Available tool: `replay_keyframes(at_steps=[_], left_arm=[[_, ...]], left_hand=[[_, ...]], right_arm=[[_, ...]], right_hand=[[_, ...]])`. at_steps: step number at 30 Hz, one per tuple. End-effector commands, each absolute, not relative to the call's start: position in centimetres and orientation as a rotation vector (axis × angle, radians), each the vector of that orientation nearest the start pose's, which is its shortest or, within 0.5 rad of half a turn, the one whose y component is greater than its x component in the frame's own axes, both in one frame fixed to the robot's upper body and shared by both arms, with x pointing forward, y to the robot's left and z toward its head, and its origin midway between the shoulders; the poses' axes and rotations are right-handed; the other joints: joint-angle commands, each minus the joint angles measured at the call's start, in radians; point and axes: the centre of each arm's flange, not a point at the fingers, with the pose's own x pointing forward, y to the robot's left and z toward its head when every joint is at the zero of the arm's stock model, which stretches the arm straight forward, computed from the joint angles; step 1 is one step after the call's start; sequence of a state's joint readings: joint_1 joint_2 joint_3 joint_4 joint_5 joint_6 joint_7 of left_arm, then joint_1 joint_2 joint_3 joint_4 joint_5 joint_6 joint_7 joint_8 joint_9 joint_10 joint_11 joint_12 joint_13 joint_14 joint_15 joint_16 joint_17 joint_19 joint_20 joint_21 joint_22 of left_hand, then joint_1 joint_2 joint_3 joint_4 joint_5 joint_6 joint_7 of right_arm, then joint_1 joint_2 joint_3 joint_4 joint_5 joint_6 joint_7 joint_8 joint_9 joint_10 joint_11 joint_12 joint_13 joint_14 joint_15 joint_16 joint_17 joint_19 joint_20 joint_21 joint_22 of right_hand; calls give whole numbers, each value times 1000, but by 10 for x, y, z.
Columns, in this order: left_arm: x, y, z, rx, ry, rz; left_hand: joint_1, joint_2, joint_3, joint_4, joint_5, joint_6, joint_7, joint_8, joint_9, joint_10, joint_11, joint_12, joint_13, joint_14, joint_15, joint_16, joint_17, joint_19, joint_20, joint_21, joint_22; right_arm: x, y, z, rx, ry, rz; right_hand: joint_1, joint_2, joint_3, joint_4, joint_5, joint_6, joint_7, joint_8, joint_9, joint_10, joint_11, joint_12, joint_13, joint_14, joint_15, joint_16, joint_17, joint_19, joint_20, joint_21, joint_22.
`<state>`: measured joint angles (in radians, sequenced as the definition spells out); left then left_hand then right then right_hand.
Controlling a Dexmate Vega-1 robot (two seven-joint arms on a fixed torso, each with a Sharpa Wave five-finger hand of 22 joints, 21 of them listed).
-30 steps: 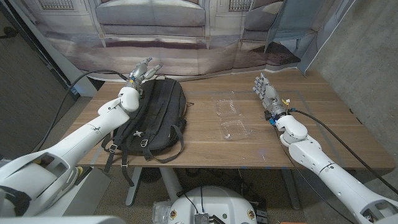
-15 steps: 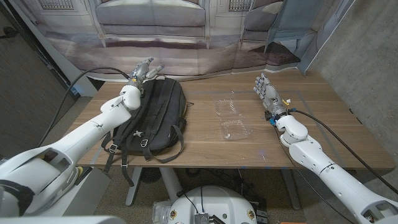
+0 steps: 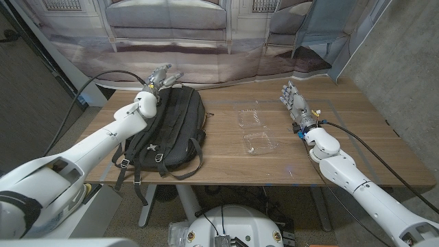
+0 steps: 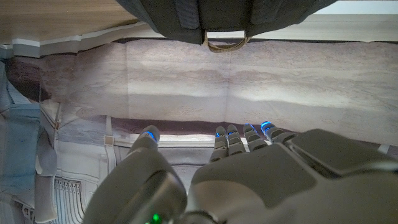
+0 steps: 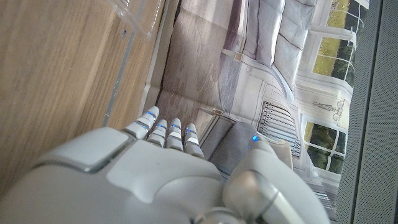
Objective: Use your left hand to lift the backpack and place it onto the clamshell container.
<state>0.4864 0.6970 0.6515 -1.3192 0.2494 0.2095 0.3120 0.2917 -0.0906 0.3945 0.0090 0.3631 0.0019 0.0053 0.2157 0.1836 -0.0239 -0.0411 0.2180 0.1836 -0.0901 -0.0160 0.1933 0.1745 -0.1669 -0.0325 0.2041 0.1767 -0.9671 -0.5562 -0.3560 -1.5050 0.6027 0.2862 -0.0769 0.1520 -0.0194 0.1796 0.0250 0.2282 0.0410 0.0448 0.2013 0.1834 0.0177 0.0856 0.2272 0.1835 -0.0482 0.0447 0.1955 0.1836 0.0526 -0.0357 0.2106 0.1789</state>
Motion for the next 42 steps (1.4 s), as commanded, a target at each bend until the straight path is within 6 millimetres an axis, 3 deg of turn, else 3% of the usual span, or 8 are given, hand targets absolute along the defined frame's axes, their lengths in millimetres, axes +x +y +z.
replay_keyframes(at_steps=[1,16,21,26,42], left_arm=[[684,321,112,1133,-539,378],[700,318,106,1160,-486,351],[703,314,108,1181,-476,340],[704,310,110,1203,-467,334],[710,306,111,1238,-408,314]], left_hand=[[16,2,1,-7,8,-8,-1,-2,6,4,-9,-2,3,4,2,-2,4,-31,-7,2,3],[30,-3,-2,-16,13,-24,0,-10,6,-3,-3,-8,4,0,3,-5,5,-29,0,2,4],[38,-7,-4,-21,15,-37,-3,-15,6,-9,-3,-11,4,-3,7,-6,5,-30,13,0,4],[49,-15,-7,-30,18,-51,-1,-20,7,-19,15,-15,5,-10,20,-8,5,-30,19,-1,4],[83,-45,-23,-59,28,-82,-1,-25,8,-50,40,-23,6,-31,47,-12,6,-27,78,-2,3]], right_arm=[[612,-273,-34,16,-635,189],[614,-273,-33,15,-631,185],[614,-272,-32,12,-633,187],[613,-272,-33,14,-632,184],[610,-273,-38,16,-629,178]], right_hand=[[1,10,-2,-3,-3,7,2,-5,4,8,5,-6,3,5,1,-5,3,11,-20,0,6],[2,11,-3,-4,-3,8,0,-5,4,9,4,-6,3,6,2,-5,3,11,-19,-1,6],[2,11,-3,-4,-4,8,0,-5,4,8,4,-7,3,5,2,-6,3,11,-18,-2,6],[2,11,-4,-5,-4,8,0,-5,4,9,5,-7,3,5,2,-6,3,11,-17,-2,6],[3,12,-5,-6,-4,9,-1,-5,4,12,6,-7,3,6,2,-6,3,10,-16,-3,6]])
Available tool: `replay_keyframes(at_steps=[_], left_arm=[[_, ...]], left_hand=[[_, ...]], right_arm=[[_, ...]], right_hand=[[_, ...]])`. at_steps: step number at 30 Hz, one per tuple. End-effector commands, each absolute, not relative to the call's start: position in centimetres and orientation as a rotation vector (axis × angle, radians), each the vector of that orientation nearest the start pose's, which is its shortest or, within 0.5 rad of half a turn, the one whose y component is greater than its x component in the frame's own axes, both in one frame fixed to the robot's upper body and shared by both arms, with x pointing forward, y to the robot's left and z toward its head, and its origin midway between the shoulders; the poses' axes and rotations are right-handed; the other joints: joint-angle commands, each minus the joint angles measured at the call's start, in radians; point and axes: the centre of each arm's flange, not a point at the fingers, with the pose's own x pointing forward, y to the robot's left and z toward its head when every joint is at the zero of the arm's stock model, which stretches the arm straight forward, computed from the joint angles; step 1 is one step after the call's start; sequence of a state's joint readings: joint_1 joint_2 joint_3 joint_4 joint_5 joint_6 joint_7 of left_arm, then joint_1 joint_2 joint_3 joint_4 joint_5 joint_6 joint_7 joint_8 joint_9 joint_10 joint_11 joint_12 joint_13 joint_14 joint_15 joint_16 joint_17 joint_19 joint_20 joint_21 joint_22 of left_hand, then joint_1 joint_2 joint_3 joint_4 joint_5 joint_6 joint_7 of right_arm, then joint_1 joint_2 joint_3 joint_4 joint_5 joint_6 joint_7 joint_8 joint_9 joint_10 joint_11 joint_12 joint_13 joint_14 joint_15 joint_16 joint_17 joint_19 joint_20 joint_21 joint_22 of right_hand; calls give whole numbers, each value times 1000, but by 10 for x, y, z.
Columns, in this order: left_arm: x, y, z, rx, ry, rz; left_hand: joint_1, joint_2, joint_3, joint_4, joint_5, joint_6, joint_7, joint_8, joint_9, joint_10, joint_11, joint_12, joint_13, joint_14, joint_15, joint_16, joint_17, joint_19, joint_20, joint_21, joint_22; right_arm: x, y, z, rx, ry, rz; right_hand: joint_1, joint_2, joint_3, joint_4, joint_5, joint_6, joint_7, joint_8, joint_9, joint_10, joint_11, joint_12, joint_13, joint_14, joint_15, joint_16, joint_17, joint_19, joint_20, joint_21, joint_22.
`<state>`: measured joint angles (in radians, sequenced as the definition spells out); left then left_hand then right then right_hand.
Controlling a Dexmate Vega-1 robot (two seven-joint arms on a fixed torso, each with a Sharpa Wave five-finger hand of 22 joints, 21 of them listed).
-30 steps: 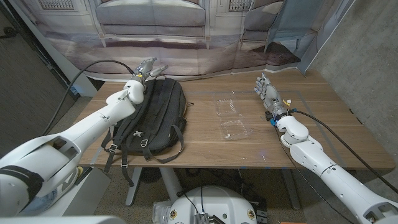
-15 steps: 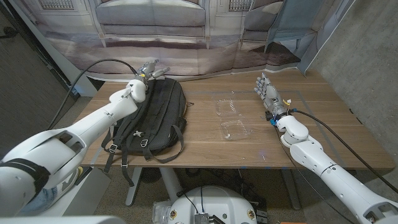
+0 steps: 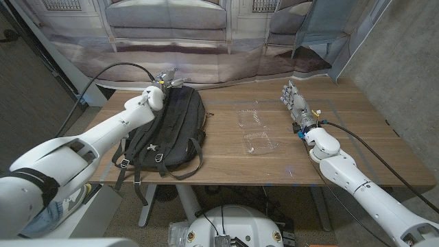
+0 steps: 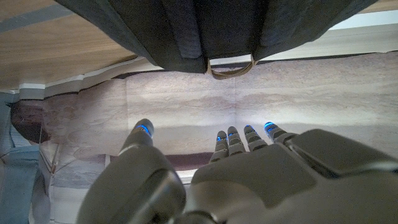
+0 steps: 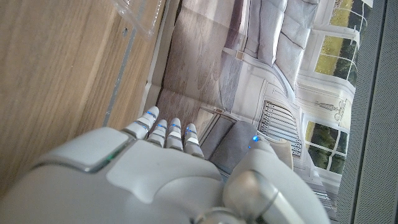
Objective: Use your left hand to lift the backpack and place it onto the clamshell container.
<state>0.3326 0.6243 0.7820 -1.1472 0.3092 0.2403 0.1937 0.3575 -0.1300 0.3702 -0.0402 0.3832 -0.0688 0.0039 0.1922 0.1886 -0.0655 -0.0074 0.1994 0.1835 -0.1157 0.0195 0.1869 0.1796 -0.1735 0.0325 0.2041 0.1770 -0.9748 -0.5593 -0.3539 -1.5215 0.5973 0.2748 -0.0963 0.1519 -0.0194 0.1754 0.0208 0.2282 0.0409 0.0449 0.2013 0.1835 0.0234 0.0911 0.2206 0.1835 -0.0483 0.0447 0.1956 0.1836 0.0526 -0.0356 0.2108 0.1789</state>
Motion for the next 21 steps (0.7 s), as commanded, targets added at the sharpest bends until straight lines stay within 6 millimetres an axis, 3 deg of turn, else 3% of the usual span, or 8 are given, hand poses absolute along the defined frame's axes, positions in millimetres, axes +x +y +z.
replay_keyframes(at_steps=[1,12,21], left_arm=[[710,306,111,1234,-412,314],[719,303,111,1252,-363,300],[727,302,112,1252,-347,289]], left_hand=[[18,-7,0,-11,9,-14,0,-2,3,-10,10,-4,6,-5,13,-5,1,-20,14,-2,3],[39,-28,-16,-30,14,-41,0,-5,4,-26,35,-5,7,-16,31,-4,2,-4,57,1,3],[44,-34,-24,-37,15,-32,0,1,4,-25,39,-3,7,-15,37,-3,3,-8,55,-1,3]], right_arm=[[610,-273,-38,14,-628,177],[607,-272,-39,10,-626,174],[603,-274,-39,8,-623,164]], right_hand=[[3,12,-1,-2,-4,9,-1,-5,4,6,0,0,3,6,2,-6,3,10,-15,-3,6],[3,13,-2,-3,-5,9,-1,-5,4,6,-1,-1,3,6,3,-6,3,10,-14,-4,6],[3,13,-3,-4,-5,9,-3,-5,4,6,-1,-1,3,7,3,-6,3,10,-14,-4,6]])
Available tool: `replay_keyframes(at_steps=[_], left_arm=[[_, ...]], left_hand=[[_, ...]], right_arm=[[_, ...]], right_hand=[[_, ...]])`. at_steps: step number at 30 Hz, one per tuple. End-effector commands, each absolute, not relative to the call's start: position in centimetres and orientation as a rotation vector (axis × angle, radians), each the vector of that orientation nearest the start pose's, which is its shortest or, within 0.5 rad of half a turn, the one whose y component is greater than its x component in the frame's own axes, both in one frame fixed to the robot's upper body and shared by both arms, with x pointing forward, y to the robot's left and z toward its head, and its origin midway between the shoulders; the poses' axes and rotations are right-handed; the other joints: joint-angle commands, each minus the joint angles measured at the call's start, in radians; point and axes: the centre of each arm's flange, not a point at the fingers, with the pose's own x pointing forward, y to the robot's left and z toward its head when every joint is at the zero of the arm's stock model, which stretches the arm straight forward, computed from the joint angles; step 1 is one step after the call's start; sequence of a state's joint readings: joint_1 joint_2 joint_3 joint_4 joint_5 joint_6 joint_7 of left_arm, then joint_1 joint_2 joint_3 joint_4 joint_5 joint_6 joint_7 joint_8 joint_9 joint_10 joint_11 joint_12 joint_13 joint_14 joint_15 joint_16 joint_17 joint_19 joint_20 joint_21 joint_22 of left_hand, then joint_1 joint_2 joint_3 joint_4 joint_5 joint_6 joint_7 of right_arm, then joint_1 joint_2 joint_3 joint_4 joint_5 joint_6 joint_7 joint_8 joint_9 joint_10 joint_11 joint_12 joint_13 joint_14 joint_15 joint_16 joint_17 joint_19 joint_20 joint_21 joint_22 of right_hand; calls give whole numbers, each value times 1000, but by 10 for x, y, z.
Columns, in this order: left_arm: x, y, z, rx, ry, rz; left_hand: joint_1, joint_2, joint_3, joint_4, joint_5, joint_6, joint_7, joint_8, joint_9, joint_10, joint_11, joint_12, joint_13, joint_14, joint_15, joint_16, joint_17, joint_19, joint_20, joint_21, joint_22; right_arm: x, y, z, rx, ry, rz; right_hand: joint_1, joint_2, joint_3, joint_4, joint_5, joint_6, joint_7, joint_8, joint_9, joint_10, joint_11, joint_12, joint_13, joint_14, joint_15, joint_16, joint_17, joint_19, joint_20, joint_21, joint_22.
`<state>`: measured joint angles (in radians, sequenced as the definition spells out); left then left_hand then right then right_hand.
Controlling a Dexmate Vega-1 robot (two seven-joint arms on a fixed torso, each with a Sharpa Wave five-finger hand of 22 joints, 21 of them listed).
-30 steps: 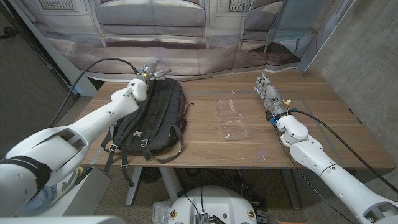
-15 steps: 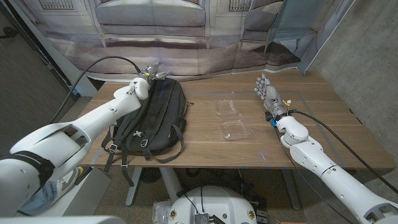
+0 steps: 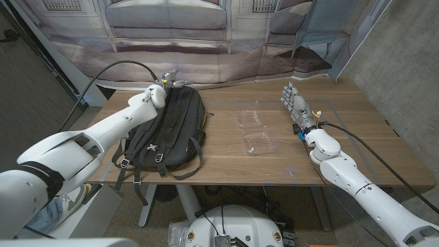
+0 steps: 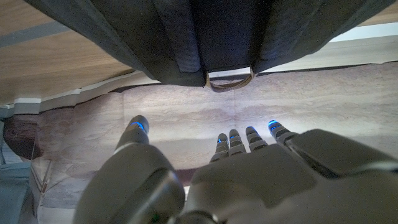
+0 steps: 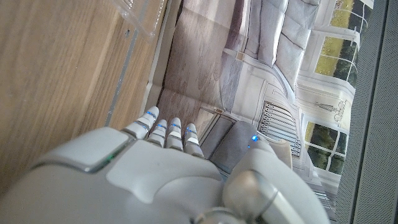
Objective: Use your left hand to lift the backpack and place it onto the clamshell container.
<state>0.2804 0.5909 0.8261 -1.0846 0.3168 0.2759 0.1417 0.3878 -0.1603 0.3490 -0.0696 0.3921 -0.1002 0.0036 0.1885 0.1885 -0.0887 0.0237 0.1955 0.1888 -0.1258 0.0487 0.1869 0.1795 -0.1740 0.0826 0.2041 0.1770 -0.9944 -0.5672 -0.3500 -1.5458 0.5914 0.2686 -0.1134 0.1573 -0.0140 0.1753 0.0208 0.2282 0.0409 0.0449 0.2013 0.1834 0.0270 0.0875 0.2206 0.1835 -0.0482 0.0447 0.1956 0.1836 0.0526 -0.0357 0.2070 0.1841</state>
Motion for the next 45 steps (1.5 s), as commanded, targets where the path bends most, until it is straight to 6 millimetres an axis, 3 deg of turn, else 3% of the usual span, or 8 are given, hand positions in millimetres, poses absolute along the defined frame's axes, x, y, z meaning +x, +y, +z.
replay_keyframes(at_steps=[1,34,40,45], left_arm=[[728,302,112,1253,-346,288],[752,294,102,1294,-202,196],[754,294,101,1304,-161,187],[755,292,101,1330,-140,183]], left_hand=[[14,-4,-3,-7,6,0,0,5,4,-2,8,1,2,-5,8,-3,3,-7,6,-1,3],[26,-12,-27,-22,11,3,2,10,4,5,5,8,2,5,6,3,3,9,22,3,3],[32,-14,-38,-29,12,-13,1,4,4,3,6,8,2,9,8,4,3,22,49,5,3],[42,-15,-53,-39,13,-52,11,-4,5,-17,12,2,3,2,16,1,4,34,90,7,3]], right_arm=[[603,-274,-39,7,-623,164],[605,-271,-36,2,-619,167],[606,-271,-37,2,-620,170],[607,-270,-36,1,-621,173]], right_hand=[[-3,7,-3,-4,-5,9,-3,-5,4,3,2,-1,3,7,2,-6,3,10,-14,0,1],[-3,9,-7,-7,-6,9,-6,-5,4,5,4,-2,3,9,5,-6,4,18,-9,2,2],[-3,9,-7,-7,-7,9,-7,-5,4,6,3,-2,3,10,6,-5,4,18,-9,1,2],[-3,9,-7,-8,-7,10,-6,-5,4,7,4,-2,3,9,6,-6,4,18,-8,1,2]])
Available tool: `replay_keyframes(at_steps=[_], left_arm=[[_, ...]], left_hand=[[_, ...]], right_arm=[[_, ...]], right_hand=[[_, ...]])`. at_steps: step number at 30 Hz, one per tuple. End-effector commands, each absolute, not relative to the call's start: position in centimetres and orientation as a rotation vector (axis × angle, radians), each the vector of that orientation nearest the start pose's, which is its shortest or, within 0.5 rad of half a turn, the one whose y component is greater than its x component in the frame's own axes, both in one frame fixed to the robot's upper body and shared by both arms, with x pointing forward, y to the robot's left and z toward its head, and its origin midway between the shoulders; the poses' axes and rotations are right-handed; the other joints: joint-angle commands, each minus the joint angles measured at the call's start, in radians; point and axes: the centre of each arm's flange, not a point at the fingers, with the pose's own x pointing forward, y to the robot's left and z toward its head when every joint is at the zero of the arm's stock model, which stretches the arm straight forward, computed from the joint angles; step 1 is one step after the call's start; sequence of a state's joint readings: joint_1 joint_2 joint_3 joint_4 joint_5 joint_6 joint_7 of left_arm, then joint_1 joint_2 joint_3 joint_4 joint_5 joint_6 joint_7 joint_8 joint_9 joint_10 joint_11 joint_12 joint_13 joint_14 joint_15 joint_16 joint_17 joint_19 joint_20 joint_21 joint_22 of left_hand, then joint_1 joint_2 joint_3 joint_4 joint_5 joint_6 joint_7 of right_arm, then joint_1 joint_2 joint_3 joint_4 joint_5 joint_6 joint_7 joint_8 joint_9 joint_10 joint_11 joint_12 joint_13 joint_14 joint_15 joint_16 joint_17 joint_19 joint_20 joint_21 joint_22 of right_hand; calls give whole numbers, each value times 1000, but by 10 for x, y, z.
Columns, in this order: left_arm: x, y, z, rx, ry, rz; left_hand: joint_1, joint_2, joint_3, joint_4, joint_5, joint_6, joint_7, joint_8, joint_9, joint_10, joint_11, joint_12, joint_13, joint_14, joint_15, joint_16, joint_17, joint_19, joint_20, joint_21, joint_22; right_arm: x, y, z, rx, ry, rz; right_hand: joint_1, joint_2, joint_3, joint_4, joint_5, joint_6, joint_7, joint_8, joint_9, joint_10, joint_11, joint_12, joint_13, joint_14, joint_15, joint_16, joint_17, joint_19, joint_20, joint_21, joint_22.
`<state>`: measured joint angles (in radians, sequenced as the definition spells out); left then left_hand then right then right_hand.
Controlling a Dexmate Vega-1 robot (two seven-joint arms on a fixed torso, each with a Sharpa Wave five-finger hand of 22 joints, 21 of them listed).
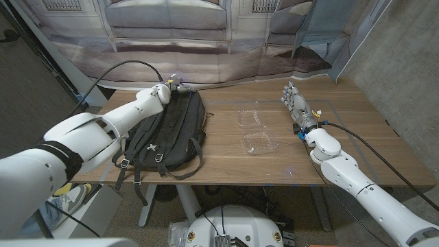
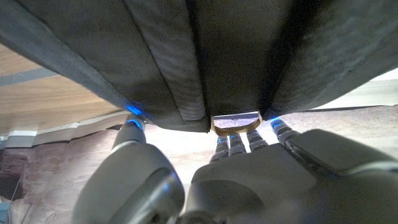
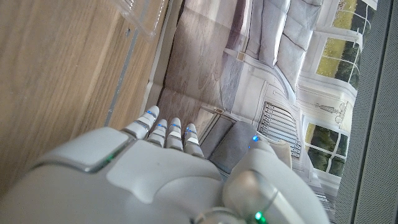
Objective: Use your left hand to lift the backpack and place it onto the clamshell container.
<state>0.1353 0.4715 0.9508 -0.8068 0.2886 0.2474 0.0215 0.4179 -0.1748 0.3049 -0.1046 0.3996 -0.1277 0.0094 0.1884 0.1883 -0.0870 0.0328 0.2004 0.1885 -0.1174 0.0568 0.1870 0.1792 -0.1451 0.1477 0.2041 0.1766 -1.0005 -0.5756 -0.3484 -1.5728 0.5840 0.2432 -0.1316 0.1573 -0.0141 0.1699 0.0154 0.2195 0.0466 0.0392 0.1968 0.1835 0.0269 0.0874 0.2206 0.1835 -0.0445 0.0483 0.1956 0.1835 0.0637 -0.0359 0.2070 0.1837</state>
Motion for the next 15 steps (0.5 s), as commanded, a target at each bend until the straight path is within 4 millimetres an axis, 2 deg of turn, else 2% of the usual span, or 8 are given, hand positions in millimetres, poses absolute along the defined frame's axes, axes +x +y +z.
replay_keyframes(at_steps=[1,6,10,15], left_arm=[[755,291,100,1333,-140,186],[755,288,100,1363,-143,195],[755,287,100,1372,-140,202],[755,284,101,1380,-140,208]], left_hand=[[13,-1,-10,-5,6,-28,5,-5,6,-20,3,-3,3,-7,8,1,4,6,27,7,4],[32,3,-17,-16,9,-28,9,3,7,-5,-11,6,5,7,6,6,5,27,41,12,5],[66,14,-17,-31,14,-19,1,12,8,11,-36,14,7,28,-4,13,7,46,55,16,6],[84,20,-15,-37,17,-11,-3,17,9,16,-37,16,9,42,-4,17,8,64,56,22,7]], right_arm=[[607,-270,-36,1,-621,174],[609,-270,-36,2,-620,176],[610,-269,-37,3,-621,179],[610,-269,-37,3,-624,181]], right_hand=[[-3,9,-2,-2,2,4,0,0,4,7,4,-2,3,6,2,-6,4,6,-6,1,2],[-3,10,-2,-3,2,4,0,0,4,7,5,-2,3,5,3,-6,4,5,-6,0,3],[-3,10,-3,-4,2,4,0,-1,4,6,3,-3,3,4,3,-6,4,4,-6,0,3],[-3,9,-4,-4,2,4,-1,-1,4,6,4,-3,3,4,4,-7,4,4,-5,0,3]])
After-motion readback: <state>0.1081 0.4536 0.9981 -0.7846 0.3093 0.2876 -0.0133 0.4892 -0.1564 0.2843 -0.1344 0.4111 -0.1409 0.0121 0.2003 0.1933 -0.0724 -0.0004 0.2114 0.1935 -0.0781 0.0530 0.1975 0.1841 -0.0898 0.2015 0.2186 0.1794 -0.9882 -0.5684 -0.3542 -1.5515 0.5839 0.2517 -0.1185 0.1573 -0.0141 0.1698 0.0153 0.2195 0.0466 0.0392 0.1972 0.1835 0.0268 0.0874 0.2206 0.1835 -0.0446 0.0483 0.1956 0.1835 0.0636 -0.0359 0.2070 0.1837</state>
